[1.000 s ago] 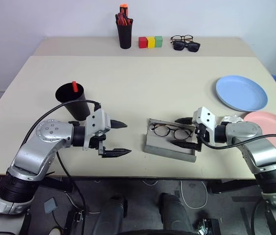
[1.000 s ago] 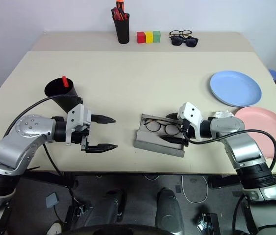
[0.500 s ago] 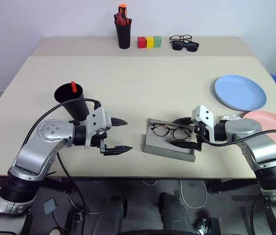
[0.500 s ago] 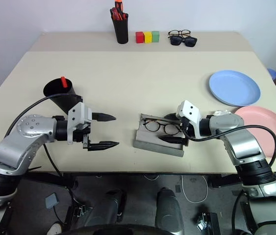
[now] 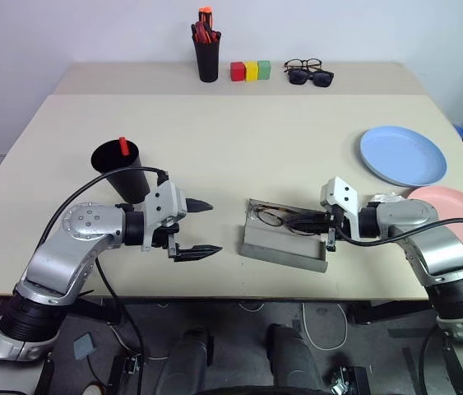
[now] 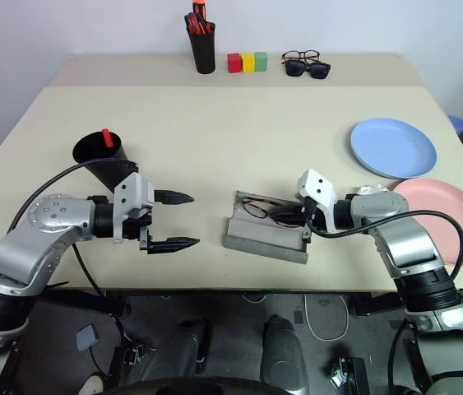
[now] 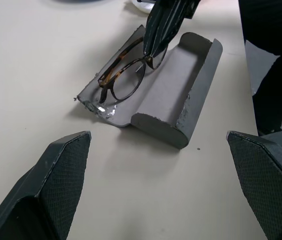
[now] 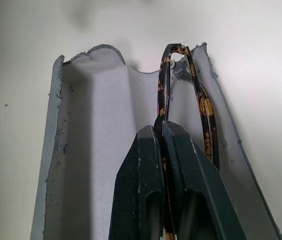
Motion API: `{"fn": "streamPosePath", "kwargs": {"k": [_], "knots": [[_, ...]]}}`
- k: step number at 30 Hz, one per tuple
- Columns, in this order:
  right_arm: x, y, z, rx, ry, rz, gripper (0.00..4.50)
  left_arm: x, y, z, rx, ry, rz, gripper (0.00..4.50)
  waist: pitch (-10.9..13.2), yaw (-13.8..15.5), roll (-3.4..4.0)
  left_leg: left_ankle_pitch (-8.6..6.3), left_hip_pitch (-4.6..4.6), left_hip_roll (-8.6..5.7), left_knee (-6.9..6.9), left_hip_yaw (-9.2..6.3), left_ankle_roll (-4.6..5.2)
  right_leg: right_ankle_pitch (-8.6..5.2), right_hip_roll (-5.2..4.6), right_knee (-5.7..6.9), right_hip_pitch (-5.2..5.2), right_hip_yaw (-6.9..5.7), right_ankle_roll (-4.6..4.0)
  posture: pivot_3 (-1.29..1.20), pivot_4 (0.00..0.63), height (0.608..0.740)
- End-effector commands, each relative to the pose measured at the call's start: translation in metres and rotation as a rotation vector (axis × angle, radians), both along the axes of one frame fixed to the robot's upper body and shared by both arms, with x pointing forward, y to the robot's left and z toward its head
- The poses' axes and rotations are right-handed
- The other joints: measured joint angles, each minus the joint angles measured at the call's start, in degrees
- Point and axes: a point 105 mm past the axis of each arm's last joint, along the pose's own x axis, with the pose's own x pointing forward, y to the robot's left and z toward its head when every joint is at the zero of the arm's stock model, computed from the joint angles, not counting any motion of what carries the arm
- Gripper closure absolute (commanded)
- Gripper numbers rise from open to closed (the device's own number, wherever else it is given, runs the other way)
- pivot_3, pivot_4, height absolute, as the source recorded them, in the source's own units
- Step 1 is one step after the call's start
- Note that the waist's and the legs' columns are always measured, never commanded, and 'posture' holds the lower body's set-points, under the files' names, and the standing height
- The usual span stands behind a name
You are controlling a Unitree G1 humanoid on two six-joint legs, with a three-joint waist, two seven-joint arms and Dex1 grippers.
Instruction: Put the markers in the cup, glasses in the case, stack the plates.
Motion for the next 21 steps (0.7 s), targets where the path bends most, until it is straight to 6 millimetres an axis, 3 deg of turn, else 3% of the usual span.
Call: {"fn": "streamPosePath", "kwargs": {"k": [1,7,12,18,21], "knots": [[0.001,0.008,0.005,-0.004,-0.033,0.027,4.46,-0.006,-0.003,0.006,0.009,-0.048,-0.026,0.00,0.00,-0.01,0.00,0.00,0.00,0.00,0.00,0.00,0.00,0.00,0.00,0.00,0.00,0.00,0.00,0.00,0.150,0.739],[0.000,0.010,0.008,0.003,-0.038,0.038,4.46,-0.007,-0.003,0.005,0.010,-0.049,-0.026,0.00,0.00,0.03,0.00,0.00,0.00,0.00,0.00,0.00,0.00,0.00,0.00,-0.01,0.00,0.00,0.00,0.00,0.150,0.739],[-0.006,0.008,0.028,0.052,-0.025,0.066,4.46,-0.007,-0.003,0.004,0.003,-0.041,-0.023,0.00,0.00,0.03,0.01,0.00,0.00,0.00,0.00,-0.01,0.00,0.00,0.00,0.00,0.00,0.00,0.00,0.00,0.150,0.739],[-0.028,0.008,0.057,0.131,0.107,0.152,4.46,-0.006,-0.003,0.003,-0.001,-0.030,-0.025,0.00,0.01,0.08,0.02,0.00,-0.04,0.00,-0.02,-0.01,0.00,-0.01,-0.01,-0.03,-0.02,0.00,0.00,0.00,0.150,0.739],[-0.033,0.004,0.060,0.130,0.168,0.162,4.46,-0.007,-0.004,0.002,-0.002,-0.027,-0.026,0.00,0.01,0.11,0.02,0.00,-0.03,0.01,-0.02,-0.01,0.00,-0.01,-0.01,-0.03,-0.02,-0.01,-0.01,0.00,0.150,0.739]]}}
